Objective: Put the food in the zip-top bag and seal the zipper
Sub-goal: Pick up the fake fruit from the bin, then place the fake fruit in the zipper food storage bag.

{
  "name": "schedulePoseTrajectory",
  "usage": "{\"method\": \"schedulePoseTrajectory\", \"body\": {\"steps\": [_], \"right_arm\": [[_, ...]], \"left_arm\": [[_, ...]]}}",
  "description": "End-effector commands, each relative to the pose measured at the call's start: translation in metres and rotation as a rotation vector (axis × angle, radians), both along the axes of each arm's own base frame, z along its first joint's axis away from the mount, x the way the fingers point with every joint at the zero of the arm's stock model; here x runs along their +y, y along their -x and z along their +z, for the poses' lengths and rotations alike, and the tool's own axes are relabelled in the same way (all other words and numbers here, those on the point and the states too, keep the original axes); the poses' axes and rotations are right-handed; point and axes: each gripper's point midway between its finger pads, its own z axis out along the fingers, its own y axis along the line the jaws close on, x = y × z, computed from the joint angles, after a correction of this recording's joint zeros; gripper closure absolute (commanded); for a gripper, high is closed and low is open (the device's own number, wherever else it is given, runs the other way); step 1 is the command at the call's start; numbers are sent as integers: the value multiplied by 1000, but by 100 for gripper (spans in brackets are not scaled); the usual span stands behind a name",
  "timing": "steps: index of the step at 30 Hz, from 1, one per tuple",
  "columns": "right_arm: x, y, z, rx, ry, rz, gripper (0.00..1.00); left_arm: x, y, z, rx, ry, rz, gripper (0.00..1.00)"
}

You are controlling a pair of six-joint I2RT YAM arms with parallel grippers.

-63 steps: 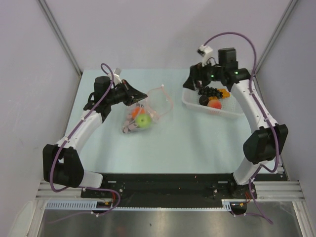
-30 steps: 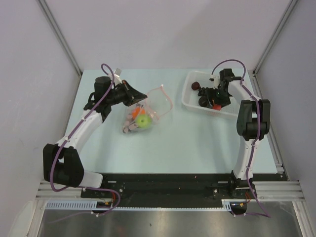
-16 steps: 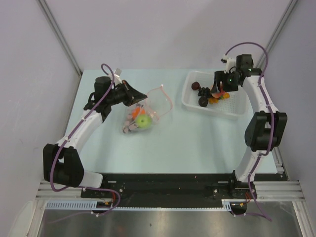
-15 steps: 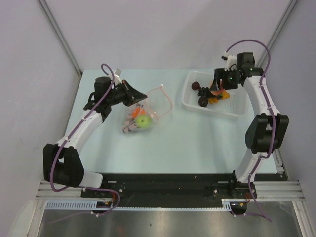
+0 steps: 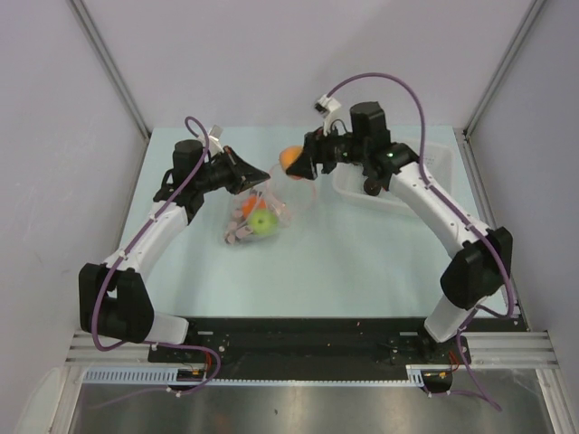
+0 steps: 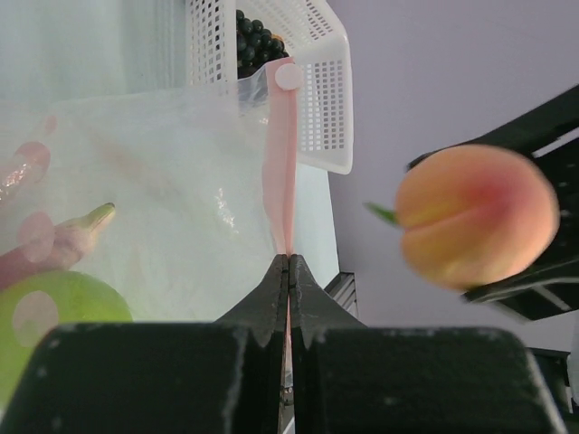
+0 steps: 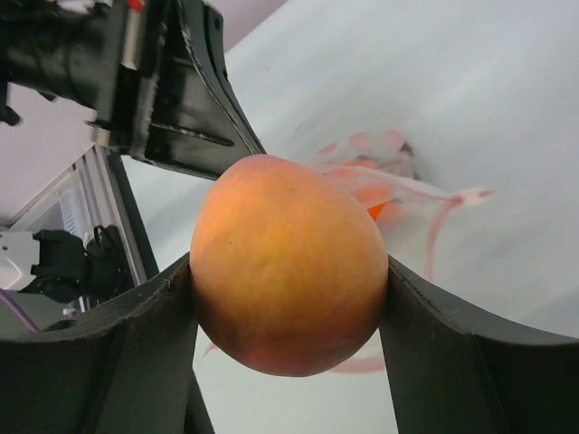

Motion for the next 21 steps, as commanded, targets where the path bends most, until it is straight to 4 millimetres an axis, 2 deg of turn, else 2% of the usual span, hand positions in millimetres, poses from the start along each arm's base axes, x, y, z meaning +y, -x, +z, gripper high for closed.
{"method": "schedulePoseTrajectory", "body": {"steps": [1, 8, 10, 11, 13, 14, 16, 17, 21], "right_arm": [[26, 0, -41, 72, 25, 43, 80], [41, 1, -102, 146, 108, 72, 77], [43, -2, -115, 152, 132, 81, 73], [46, -1, -118, 153, 141, 91, 58], [46, -2, -117, 146, 161, 99, 42], [47, 1, -120, 160, 177, 105, 28], [47, -1, -110, 138, 176, 106, 19], [45, 2, -102, 124, 173, 107, 11], [35, 1, -66, 55, 144, 81, 1]], "left_arm": [[-4, 1, 32, -86, 42, -23, 100], [-6, 1, 36, -103, 61, -33, 100], [-6, 2, 36, -103, 62, -35, 100], [-6, 3, 35, -101, 61, -36, 100], [-6, 3, 33, -99, 58, -35, 100], [-5, 3, 32, -98, 56, -33, 100], [-5, 2, 31, -99, 54, -34, 100], [-5, 2, 32, -99, 53, -32, 100], [-5, 0, 32, -99, 52, -29, 100]]}}
